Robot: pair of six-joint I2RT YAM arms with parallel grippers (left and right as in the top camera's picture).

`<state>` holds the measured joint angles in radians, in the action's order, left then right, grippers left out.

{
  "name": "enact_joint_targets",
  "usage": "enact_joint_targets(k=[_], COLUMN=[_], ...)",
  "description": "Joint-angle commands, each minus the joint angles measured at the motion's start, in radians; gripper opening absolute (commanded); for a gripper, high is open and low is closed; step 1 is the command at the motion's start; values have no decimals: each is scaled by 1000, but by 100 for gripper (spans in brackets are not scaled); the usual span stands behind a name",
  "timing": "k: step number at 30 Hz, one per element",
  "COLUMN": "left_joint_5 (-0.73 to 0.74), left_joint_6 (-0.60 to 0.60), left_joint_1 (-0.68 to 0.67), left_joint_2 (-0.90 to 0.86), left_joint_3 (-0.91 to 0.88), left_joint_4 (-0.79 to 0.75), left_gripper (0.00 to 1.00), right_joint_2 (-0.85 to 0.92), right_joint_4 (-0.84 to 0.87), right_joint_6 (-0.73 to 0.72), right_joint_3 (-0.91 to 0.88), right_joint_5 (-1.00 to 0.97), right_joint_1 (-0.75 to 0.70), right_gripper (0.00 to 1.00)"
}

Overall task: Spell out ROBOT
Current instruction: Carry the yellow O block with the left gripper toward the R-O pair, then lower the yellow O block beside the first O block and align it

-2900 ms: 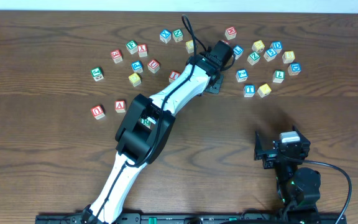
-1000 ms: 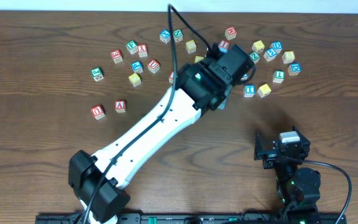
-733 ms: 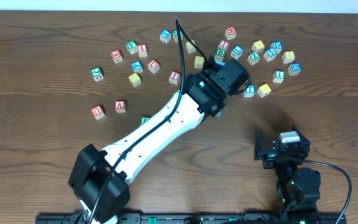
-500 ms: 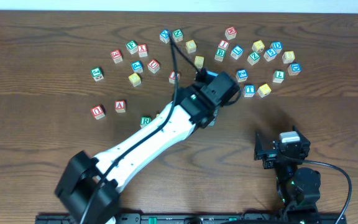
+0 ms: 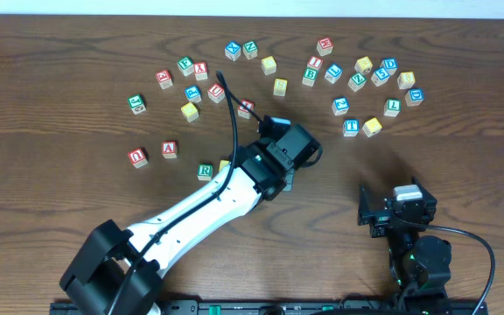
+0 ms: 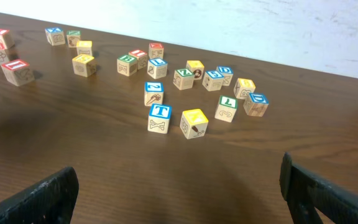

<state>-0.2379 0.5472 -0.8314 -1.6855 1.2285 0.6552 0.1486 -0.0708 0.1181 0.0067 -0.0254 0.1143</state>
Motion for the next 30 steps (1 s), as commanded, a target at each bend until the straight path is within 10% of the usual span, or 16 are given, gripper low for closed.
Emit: enact_joint_targets(k=[1,30], left_joint_5=[-2,-44], left_joint_6=[42,110], left_joint_1=[5,72], left_joint_2=[3,-20], left_joint_3=[-38,-311], left_joint_4=[-39,-354], left_gripper=[8,8], right_joint_2=[-2,-2], right_joint_4=[-4,-4], right_joint_6=[10,11], right_joint_3=[-1,-1], right_joint_5=[2,2], right_joint_1=[-4,-4], right_gripper=[99,99])
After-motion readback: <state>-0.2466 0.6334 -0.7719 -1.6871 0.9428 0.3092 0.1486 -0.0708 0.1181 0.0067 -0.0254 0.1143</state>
